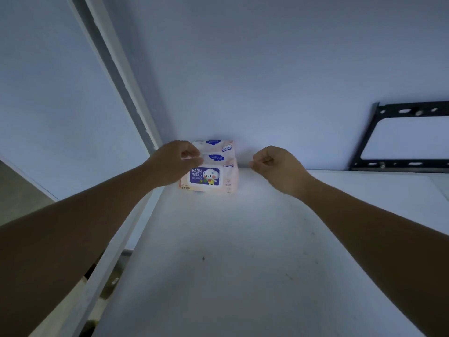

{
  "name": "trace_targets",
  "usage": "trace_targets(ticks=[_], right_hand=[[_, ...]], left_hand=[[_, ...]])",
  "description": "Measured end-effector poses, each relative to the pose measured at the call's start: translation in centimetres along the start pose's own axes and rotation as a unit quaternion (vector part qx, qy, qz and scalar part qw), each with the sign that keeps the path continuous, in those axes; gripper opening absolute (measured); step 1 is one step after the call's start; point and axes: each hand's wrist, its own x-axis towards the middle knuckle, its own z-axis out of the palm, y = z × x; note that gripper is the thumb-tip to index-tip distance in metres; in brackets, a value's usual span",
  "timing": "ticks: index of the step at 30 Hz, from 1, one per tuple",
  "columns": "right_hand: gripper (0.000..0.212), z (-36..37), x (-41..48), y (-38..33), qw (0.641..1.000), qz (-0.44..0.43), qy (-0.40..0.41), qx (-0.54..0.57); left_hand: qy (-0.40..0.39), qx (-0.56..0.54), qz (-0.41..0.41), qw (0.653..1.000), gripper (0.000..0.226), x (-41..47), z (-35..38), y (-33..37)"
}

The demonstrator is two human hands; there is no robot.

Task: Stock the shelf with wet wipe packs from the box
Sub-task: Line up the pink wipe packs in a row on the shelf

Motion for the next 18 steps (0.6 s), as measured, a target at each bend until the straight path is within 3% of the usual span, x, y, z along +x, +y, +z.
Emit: trace_targets(ticks=[6,9,13,18], right_hand=[[0.021,-4.7,-7.5,1.0,0.999,-0.01,-0.033,-0.024],[0.02,-7.3,-12.8,1.4,0.997,0.008,-0.055,-0.05],[0.02,-10.3,-20.9,2.5,0.996,0.05,-0.037,-0.06],[0.02,-12.3,-31.6,4.9,0.992,0.107,0.011,-0.063]], left_hand=[[-0.027,-0.03,0.066,0.997,0.008,-6.0,2.8,4.3],[-0.065,-0.046,0.113,0.99,0.02,-8.7,4.6,7.7],[-0.145,-0.079,0.157,0.974,0.008,-12.9,7.0,13.3],[-0.241,-0.11,0.231,0.936,0.029,-20.4,10.5,18.7]])
